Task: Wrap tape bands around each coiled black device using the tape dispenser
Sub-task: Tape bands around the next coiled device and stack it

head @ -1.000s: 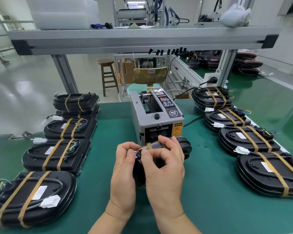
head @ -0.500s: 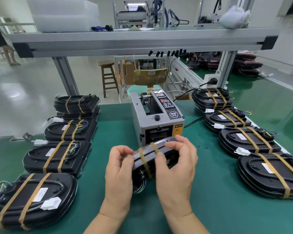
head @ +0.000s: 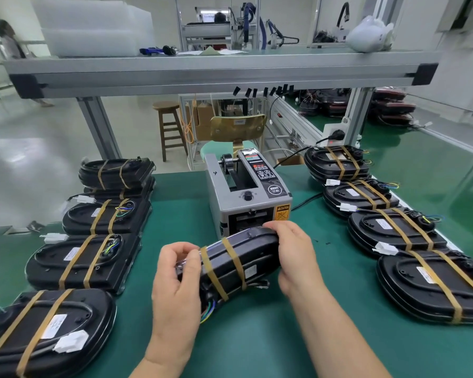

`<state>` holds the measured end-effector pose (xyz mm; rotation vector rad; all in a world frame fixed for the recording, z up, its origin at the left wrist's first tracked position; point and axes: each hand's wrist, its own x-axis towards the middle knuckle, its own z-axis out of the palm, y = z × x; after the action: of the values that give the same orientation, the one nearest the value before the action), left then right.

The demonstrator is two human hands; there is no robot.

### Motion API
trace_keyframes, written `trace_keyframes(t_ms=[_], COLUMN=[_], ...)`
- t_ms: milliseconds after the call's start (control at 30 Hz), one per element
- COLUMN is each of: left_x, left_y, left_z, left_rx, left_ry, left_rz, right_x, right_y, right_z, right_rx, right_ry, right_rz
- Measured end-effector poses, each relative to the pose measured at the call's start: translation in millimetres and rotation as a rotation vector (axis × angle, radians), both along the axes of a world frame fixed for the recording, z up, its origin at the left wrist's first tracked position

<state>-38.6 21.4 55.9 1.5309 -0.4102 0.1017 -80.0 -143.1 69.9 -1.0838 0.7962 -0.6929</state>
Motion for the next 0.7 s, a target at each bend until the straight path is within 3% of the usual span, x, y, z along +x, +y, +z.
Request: trace_keyframes(t_ms=[233,400,700], left_x=[27,31,27], left_y=[30,37,36], left_z=[-2,3,30], left_rx=[-0.093,0.057,0.736], left_ry=[0.098,0.029,-0.69], left_rz=[-0.049,-0.097,0.015], right_x=[10,17,27], right_y=[11,11,12], right_z=[-5,-5,-2], right_rx=[0.092,0.047,-0.054], right_ry=[0.021,0.076,0.164], right_rz=[-0.064,-0.117,-0.167])
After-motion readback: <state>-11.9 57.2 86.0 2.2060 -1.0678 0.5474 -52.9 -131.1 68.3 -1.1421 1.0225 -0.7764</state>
